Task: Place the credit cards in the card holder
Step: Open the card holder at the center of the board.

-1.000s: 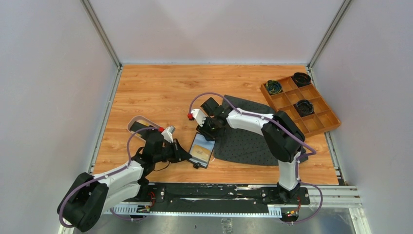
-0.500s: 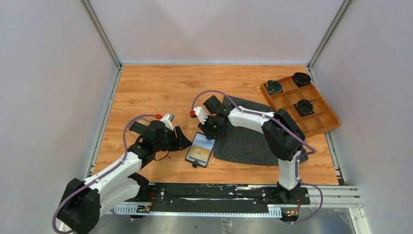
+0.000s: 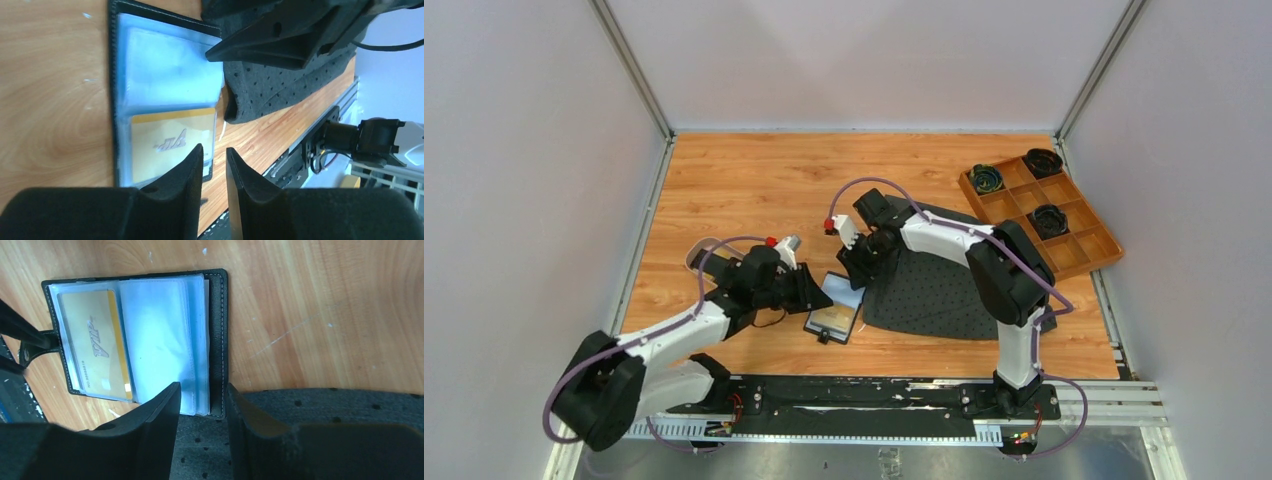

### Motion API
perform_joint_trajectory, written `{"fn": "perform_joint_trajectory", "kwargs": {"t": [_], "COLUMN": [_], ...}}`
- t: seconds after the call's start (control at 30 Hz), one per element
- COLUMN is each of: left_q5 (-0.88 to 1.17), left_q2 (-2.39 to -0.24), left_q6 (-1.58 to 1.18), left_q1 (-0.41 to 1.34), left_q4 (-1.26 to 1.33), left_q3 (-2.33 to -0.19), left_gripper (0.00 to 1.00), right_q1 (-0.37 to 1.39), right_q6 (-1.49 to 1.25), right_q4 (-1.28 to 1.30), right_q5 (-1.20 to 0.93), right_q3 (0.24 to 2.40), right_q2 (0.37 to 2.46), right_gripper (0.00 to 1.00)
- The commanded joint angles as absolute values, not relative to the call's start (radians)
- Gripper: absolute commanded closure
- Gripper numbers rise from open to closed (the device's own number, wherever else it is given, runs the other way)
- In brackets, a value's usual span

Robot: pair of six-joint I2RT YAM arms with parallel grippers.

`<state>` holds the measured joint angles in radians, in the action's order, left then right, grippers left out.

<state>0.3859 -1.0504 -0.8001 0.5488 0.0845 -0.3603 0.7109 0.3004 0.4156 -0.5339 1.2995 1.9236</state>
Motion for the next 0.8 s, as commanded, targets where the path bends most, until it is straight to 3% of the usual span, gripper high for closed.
{"fn": "perform_joint_trajectory", "kwargs": {"t": [0.0,0.1,0.27,0.57,0.77], "left_q5": [0.38,0.35,0.276,0.206,0.274], "left_q2": [-1.213,-1.33,-1.47,-1.525,-1.608], "left_q6": [-0.837,-0.833,-0.818,-0.748,-0.644], "left_q1": [0.614,0.632,0.629,0.529,0.475], "left_q4": [0.162,0.171,0.17,0.12,0.067], "left_q3": [-0.44,-0.473,-0.496,-0.527,-0.639], "left_gripper": [0.73,0.73,0.73,0.76,0.76], "right_q1": [0.695,0.683,0.672,0.671,0.673], "right_q6": [0.298,0.295,0.271,0.069,-0.104], "right_q4": [0.474,0.475,0.495,0.428,0.274], "right_q5": [-0.597,-0.591,-0.646,-0.785,-0.836], "right_q3": [1.335,1.336,1.341,1.283,1.174], "right_q2": [1.958,1.965,2.006,2.049,2.009], "right_gripper": [0.55,0.51,0.53,0.81,0.82]}}
